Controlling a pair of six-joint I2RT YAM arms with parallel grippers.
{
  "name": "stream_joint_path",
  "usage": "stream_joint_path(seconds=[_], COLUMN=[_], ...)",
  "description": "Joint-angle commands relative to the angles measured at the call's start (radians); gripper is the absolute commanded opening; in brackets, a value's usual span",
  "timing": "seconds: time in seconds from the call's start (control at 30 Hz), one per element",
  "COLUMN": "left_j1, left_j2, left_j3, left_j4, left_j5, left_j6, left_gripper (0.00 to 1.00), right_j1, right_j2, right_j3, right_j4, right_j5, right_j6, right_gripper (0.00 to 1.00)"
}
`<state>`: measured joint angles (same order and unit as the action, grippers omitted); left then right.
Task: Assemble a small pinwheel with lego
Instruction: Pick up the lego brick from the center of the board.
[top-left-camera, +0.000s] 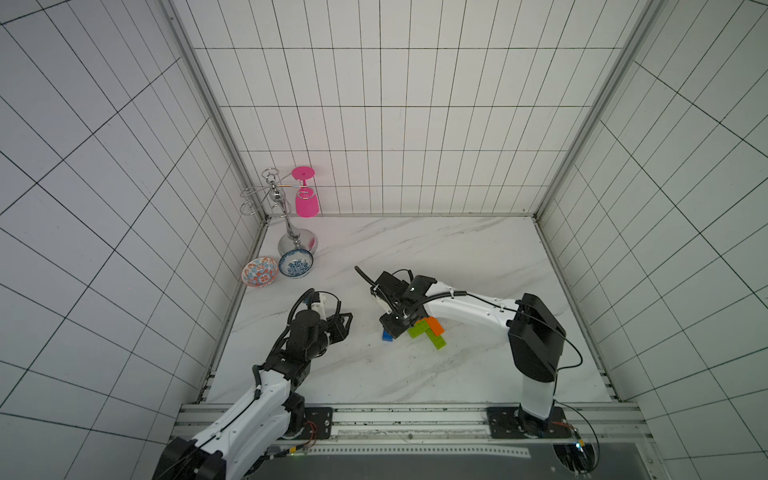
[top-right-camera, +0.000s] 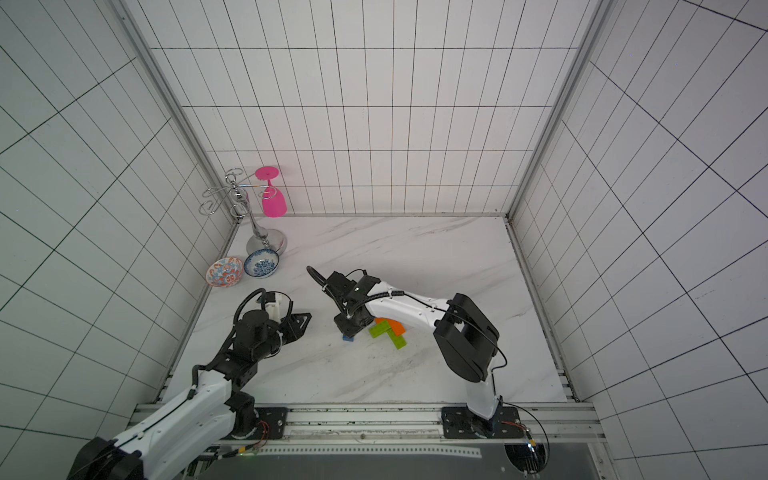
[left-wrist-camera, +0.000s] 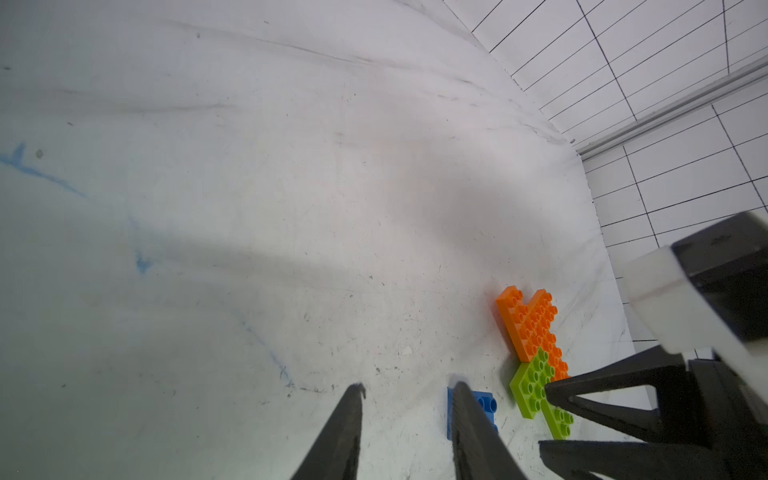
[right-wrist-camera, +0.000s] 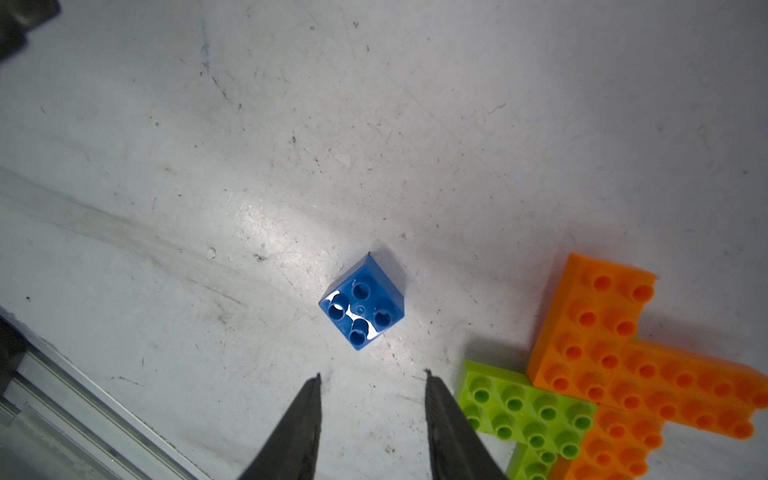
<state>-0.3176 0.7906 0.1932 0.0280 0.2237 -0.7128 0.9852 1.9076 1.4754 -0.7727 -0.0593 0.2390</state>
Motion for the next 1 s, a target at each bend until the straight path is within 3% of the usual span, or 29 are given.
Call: stream_joint_path(seconds=[0.0,0.07,0.23,0.27,0.6,0.97], left_j1=[0.012,0.013,0.046,0.051,0.067,0.069], left_j2=[-0.017,-0.015,0.001,0.001,-0.023,0.007], left_j3=[0.000,-0.014,-0.039,-0.039,-0.045,-0.045], left_j4=[-0.023,-0.012,0.036,0.034,0.007,0.026], left_j5=[0.050,0.054,0.099,0.103,0.094,0.102], left_j6=[0.011,-0.001,-0.030,-0.030,-0.022,-0.011], left_gripper=[0.38,0.38,0.38,0.38,0.38,0.38], right_j1=[0.012,0.012,0.020,0.023,0.023,0.024], right_j2=[0.018,0.026,0.018,0.031,0.168,0.162], right_j3=[0.038,0.033,0.034,0.050,0.137,0.135], right_j4=[0.010,0.010,0.060,0.051,-0.032,-0.041], right_j5=[-0.010,0.012,-0.135,-0.141,-0.094,-0.074], right_j6=[-0.167,-0.319,-0.481,-0.494,-0.550,-0.541], right_gripper=[0.44,0.47,0.82,0.83,0.71,0.53])
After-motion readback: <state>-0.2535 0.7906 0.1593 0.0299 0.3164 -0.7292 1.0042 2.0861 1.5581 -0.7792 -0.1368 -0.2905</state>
